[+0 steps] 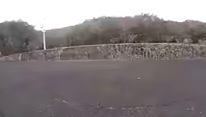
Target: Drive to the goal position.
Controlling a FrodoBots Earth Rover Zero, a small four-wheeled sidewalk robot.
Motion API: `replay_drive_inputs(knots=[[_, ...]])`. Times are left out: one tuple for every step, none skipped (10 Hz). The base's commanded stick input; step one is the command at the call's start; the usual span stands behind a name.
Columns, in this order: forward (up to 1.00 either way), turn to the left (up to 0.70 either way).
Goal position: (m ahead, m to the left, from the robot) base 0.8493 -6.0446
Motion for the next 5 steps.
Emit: replay_drive_inputs(knots=[[0.00, -0.45], [0.00, -0.45], [0.00, -0.45], [0.00, -0.45], [0.00, -0.45]])
